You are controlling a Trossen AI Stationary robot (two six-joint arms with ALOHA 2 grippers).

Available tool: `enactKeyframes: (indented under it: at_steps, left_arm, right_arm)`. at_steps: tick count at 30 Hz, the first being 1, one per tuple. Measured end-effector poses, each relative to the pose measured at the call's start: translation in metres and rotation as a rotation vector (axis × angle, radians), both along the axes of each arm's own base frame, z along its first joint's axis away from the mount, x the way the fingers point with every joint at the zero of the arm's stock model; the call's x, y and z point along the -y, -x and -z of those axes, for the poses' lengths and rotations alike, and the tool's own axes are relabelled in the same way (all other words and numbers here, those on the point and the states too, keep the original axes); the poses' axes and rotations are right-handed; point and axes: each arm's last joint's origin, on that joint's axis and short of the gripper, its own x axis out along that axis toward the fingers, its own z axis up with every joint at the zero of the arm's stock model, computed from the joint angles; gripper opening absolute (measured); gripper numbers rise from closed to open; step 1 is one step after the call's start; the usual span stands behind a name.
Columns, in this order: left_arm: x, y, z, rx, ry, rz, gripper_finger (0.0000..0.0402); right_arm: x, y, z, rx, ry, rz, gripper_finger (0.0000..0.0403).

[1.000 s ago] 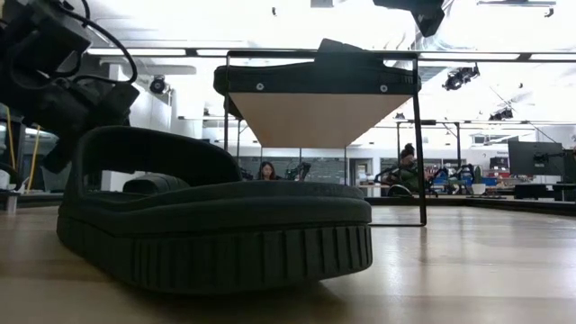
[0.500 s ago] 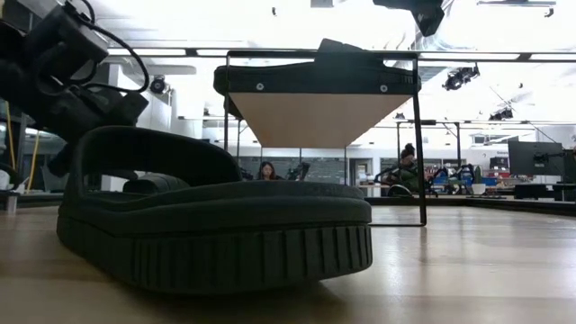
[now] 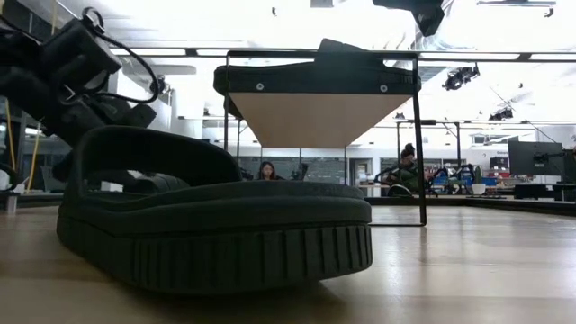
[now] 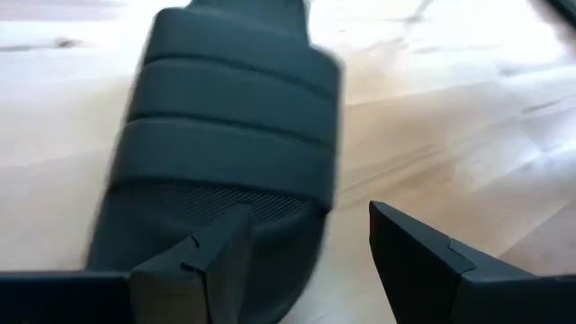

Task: Pick and place slides into the shelf
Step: Put the black slipper on the shelf

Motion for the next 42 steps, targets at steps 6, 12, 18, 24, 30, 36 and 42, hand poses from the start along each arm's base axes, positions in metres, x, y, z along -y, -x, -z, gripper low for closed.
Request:
enactKeyframes:
  at_steps: [6, 12, 18, 24, 30, 36, 42]
  left_arm:
    - [-0.001, -0.008, -0.001, 0.036, -0.027, 0.018, 0.0205]
    - [-0.002, -0.008, 0.005, -0.011, -0.035, -0.006, 0.0205]
    - [-0.003, -0.011, 0.008, -0.004, -0.061, -0.054, 0.0205]
    - [-0.004, -0.018, 0.004, 0.07, -0.084, -0.042, 0.0205]
    - [-0.005, -0.019, 0.004, 0.067, -0.116, -0.074, 0.0205]
    - [-0.006, -0.017, 0.005, 0.055, -0.129, -0.097, 0.0205]
    - [-0.006, -0.017, 0.004, 0.075, -0.131, -0.128, 0.0205]
  right_arm:
    - [0.0, 0.0, 0.0, 0.0, 0.0, 0.0, 0.011]
    - [0.0, 0.0, 0.0, 0.0, 0.0, 0.001, 0.011]
    - [0.0, 0.0, 0.0, 0.0, 0.0, 0.001, 0.011]
    - [0.0, 0.0, 0.0, 0.0, 0.0, 0.001, 0.011]
    - [0.0, 0.0, 0.0, 0.0, 0.0, 0.0, 0.011]
    - [0.0, 0.0, 0.0, 0.001, 0.0, 0.0, 0.011]
    - [0.0, 0.0, 0.0, 0.001, 0.0, 0.0, 0.011]
